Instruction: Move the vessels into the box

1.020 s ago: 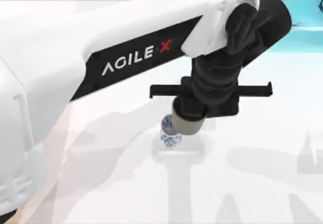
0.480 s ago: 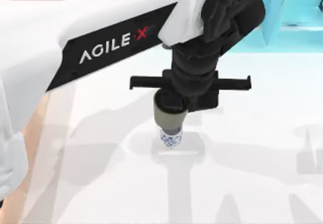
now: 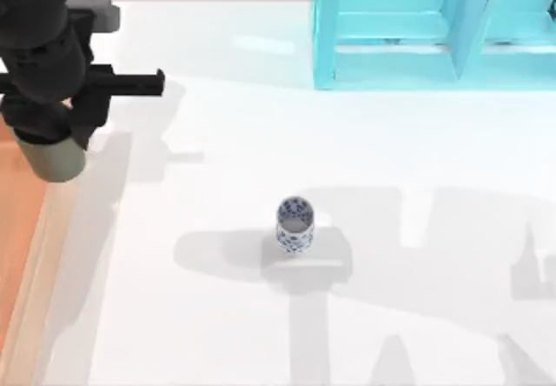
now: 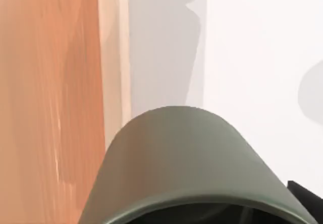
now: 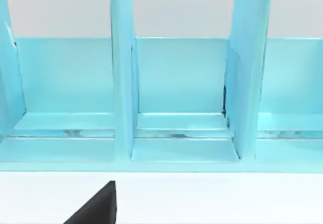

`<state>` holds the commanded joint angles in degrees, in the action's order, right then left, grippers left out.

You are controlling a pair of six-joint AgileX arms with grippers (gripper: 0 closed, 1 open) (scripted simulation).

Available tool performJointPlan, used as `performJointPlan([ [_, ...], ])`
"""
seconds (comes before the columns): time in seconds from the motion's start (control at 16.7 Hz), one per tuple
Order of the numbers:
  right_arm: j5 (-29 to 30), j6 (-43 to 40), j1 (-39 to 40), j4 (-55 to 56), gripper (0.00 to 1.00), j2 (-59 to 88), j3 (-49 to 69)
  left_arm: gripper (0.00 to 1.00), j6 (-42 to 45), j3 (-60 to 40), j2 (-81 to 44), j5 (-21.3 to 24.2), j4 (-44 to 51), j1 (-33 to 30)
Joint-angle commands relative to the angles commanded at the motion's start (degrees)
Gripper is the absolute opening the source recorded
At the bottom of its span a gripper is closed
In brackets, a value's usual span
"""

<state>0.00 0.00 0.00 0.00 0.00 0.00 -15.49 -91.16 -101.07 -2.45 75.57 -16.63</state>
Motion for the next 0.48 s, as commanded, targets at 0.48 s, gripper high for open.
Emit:
performJointPlan([
  [0.48, 0.00, 0.00, 0.00, 0.00, 1.00, 0.00, 0.00, 0.00, 31.93, 20.64, 21.87, 5.81, 2.23, 32.50],
])
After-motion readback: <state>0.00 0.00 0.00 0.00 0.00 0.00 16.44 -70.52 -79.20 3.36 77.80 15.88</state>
